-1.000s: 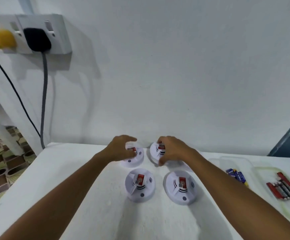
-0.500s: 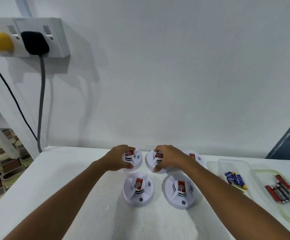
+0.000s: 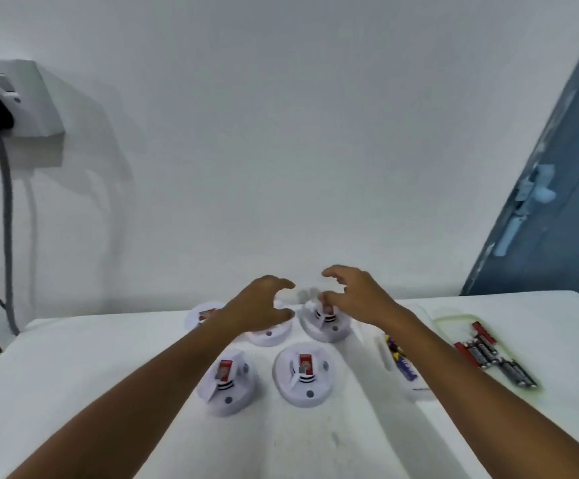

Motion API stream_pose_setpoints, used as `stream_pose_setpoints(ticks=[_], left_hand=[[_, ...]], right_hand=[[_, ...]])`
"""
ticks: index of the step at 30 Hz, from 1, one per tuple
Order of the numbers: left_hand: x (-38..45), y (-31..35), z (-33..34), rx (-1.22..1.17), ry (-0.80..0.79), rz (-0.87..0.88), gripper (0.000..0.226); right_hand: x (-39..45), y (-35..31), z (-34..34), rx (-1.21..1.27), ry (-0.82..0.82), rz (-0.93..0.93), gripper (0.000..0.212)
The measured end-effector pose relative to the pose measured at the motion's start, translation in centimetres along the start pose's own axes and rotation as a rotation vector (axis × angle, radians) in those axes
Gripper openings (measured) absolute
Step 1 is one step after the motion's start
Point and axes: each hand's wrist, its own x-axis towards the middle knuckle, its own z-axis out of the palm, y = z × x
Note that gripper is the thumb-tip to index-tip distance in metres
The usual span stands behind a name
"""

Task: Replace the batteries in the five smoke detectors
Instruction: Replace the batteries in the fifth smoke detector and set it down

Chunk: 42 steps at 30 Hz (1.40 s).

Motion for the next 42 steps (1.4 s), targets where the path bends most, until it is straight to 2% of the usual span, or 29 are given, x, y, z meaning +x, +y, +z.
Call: stream_pose_setpoints(ticks=[4, 6, 8, 10, 12, 15, 18, 21, 24, 30, 37, 42], left_hand=[[3.9, 4.2, 4.4, 0.054, -0.069, 0.041, 0.046], [5.8, 5.1, 6.5, 0.167, -0.143, 0.036, 0.058], [6.8, 5.7, 8.2, 0.298, -0.255, -0.056, 0.074], [7.6, 6.2, 9.1, 0.343, -0.271, -0.101, 0.075], [7.8, 6.7, 9.1, 0.291, -0.243, -0.143, 0.075], [7.6, 8.4, 6.9, -0.009, -0.039, -0.197, 0.074], [6.0, 11.6, 4.0, -0.58, 0.181, -0.249, 0.068], [3.9, 14.5, 3.2, -1.347, 0.144, -0.249, 0.057], [2.1, 16.8, 4.0, -1.675, 0.116, -0.214, 0.058], [0.1, 19.1, 5.4, -1.796, 0.213, -0.088, 0.058], [-0.7, 21.2, 6.4, -1.707, 0.402, -0.042, 0.058], [-1.0, 22.1, 6.4, -1.691, 0.468, -0.043, 0.052]], right_hand=[[-2.8, 2.9, -2.9, 0.213, 0.13, 0.051, 0.033], [-4.1, 4.4, -3.9, 0.277, 0.155, 0.044, 0.027], [-5.1, 5.6, -4.6, 0.317, 0.162, 0.04, 0.023], [-6.1, 6.9, -5.4, 0.354, 0.158, 0.043, 0.023], [-6.9, 8.2, -6.4, 0.4, 0.151, 0.037, 0.021], [-7.8, 9.3, -8.3, 0.453, 0.147, 0.005, 0.019], [-8.0, 9.2, -9.7, 0.507, 0.158, -0.02, 0.018], [-8.2, 7.5, -10.4, 0.547, 0.121, -0.082, 0.017], [-8.6, 5.6, -10.3, 0.544, 0.091, -0.173, 0.019], [-9.2, 4.0, -10.2, 0.455, 0.106, -0.209, 0.033], [-9.9, 3.3, -10.5, 0.399, 0.066, -0.165, 0.041], [-9.8, 3.0, -10.8, 0.374, 0.029, -0.154, 0.05]])
